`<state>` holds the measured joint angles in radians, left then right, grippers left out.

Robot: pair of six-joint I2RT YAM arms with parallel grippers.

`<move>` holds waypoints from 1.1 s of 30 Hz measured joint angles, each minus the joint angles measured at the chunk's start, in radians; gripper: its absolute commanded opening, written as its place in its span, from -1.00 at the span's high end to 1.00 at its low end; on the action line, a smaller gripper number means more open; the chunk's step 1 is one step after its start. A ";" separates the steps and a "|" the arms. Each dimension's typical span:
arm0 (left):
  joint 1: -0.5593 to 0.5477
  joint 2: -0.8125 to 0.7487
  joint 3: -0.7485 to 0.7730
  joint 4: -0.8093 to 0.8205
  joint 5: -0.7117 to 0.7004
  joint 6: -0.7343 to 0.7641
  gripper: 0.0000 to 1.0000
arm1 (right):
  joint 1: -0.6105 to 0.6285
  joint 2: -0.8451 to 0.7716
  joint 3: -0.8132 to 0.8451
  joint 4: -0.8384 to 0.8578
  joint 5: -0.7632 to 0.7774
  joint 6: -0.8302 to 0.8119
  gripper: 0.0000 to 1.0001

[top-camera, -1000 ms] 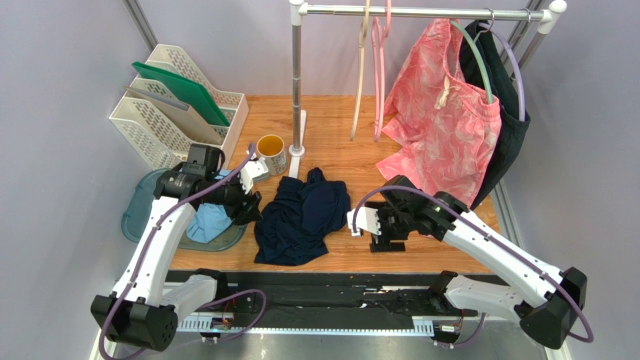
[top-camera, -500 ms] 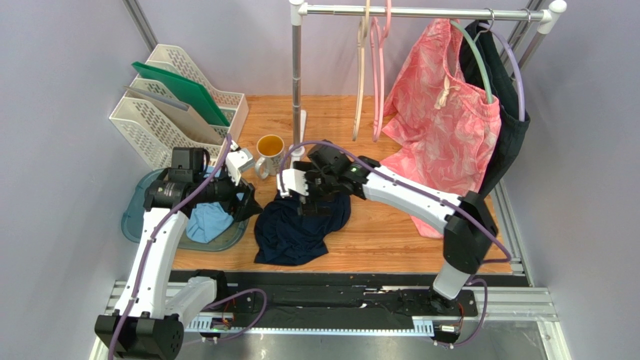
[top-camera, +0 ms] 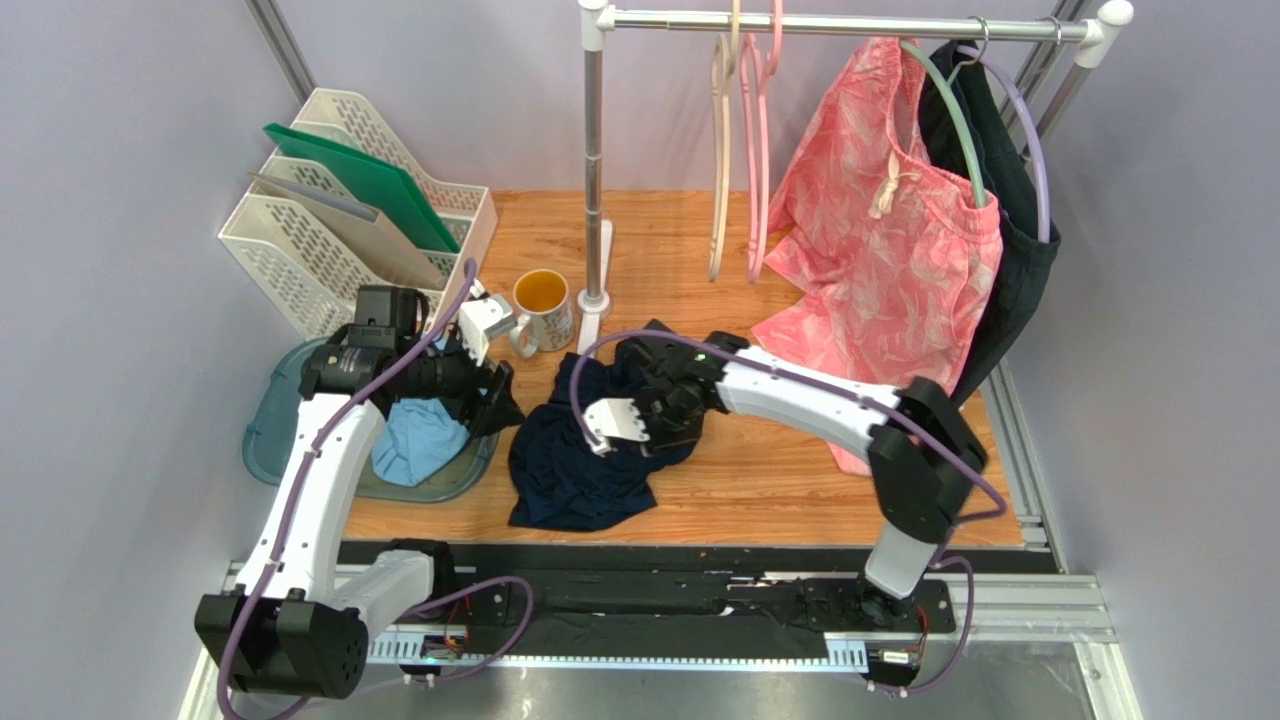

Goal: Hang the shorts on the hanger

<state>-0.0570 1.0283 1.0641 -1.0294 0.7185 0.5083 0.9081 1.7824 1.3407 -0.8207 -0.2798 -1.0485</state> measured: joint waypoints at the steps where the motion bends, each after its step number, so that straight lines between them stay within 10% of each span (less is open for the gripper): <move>1: 0.000 0.012 0.000 0.000 0.004 0.009 -0.55 | -0.012 -0.047 -0.039 -0.028 -0.002 -0.009 1.00; 13: -0.131 0.117 0.000 -0.008 -0.056 0.196 -0.38 | -0.238 -0.573 -0.443 -0.299 0.018 -0.109 0.93; 18: -0.230 0.169 -0.002 -0.004 -0.082 0.244 -0.38 | -0.241 -0.630 -0.515 -0.350 0.027 -0.095 -0.39; 30: -0.395 0.438 0.047 0.167 -0.065 0.088 -0.42 | -0.414 -0.528 -0.349 -0.170 -0.113 0.208 -0.43; 33: -0.386 0.467 0.052 0.214 -0.046 0.023 -0.45 | -0.414 -0.460 -0.349 -0.106 -0.131 0.247 -0.12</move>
<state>-0.4427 1.4948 1.1160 -0.8154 0.6727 0.5316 0.4942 1.3220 0.9916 -0.9272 -0.4107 -0.8013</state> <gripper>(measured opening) 0.713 0.701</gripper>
